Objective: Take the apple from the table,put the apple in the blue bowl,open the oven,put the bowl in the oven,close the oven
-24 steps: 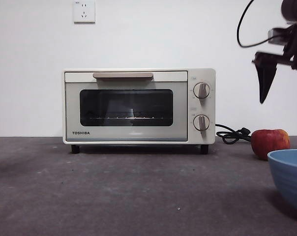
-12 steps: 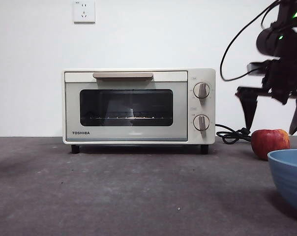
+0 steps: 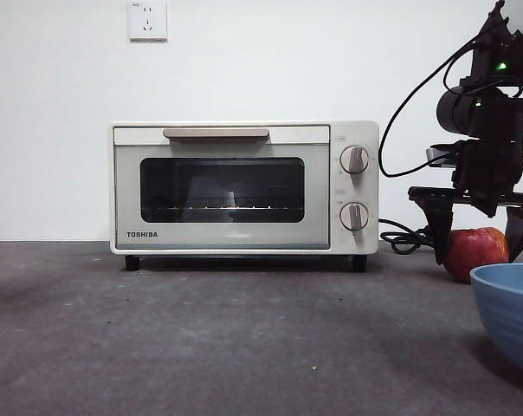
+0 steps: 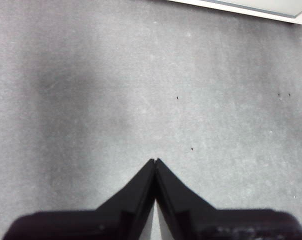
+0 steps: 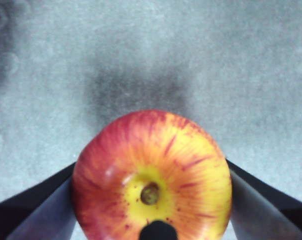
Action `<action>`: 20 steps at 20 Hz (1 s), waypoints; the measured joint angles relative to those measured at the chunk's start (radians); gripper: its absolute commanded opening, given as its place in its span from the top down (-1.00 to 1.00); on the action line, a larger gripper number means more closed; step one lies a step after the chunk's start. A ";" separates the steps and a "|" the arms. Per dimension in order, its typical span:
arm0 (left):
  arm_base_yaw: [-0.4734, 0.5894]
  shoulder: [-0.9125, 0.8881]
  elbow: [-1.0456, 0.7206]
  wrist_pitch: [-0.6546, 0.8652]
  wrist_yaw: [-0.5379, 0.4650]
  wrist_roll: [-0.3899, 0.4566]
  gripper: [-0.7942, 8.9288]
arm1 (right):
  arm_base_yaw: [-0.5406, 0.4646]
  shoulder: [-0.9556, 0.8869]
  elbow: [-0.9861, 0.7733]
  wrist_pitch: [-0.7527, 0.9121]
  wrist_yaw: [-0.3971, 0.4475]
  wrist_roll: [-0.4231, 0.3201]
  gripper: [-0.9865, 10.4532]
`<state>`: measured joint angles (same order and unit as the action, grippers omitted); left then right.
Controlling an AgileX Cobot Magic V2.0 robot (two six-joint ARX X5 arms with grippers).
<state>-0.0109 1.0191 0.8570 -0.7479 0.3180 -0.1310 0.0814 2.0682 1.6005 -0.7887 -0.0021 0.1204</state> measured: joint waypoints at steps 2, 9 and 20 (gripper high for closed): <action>0.000 0.000 0.000 0.000 0.000 0.000 0.85 | 0.000 -0.005 0.000 -0.022 0.006 0.008 0.85; -0.001 0.000 0.000 -0.025 0.000 0.018 0.85 | 0.027 -0.316 0.000 -0.218 -0.056 -0.009 0.84; -0.001 0.000 0.000 0.012 0.000 0.020 0.85 | 0.367 -0.773 -0.290 -0.311 0.011 -0.022 0.84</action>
<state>-0.0120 1.0191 0.8570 -0.7361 0.3180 -0.1112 0.4484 1.2953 1.3109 -1.0992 0.0086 0.0986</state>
